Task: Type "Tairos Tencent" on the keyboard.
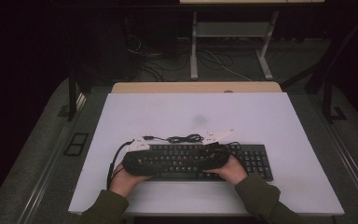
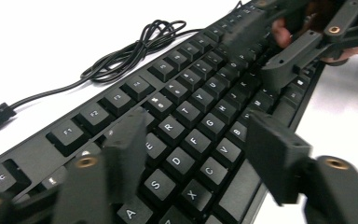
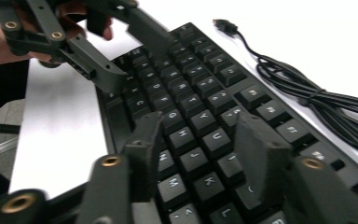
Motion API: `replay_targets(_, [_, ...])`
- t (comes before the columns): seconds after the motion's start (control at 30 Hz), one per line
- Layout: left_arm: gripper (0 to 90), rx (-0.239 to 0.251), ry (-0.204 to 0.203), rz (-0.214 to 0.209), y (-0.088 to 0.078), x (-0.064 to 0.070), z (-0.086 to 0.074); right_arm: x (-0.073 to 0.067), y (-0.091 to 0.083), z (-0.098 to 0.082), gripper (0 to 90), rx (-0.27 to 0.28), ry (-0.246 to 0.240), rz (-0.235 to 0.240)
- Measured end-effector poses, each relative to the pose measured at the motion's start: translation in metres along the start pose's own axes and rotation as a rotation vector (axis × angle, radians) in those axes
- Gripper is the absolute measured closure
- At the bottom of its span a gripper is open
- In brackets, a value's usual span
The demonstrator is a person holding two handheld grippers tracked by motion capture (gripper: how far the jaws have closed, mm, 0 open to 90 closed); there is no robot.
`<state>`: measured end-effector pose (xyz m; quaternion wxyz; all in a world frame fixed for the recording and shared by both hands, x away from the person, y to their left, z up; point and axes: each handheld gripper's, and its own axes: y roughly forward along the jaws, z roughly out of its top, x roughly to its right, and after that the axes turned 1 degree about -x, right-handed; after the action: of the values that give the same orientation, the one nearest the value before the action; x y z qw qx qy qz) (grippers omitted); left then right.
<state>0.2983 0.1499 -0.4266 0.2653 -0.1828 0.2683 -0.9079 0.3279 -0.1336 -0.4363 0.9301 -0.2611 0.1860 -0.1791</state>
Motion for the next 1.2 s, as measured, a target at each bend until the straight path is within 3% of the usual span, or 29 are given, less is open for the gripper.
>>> replay_targets(0.17, [61.3,0.001,0.004,-0.015,-0.001,0.002,0.000,0.004,-0.001,-0.001,36.8,0.005,0.014,-0.032])
replay_targets(0.47, [88.1,-0.034,0.013,-0.058,0.003,0.003,-0.001,0.008,-0.004,-0.001,32.0,0.030,0.032,-0.054])
replay_targets(0.9, [88.9,-0.089,0.030,-0.083,0.009,0.005,-0.002,0.009,-0.007,0.000,28.9,0.044,0.034,-0.073])
replay_targets(1.2, [88.9,-0.114,0.031,-0.077,0.012,0.006,-0.004,0.009,-0.007,-0.001,28.9,0.047,0.036,-0.071])
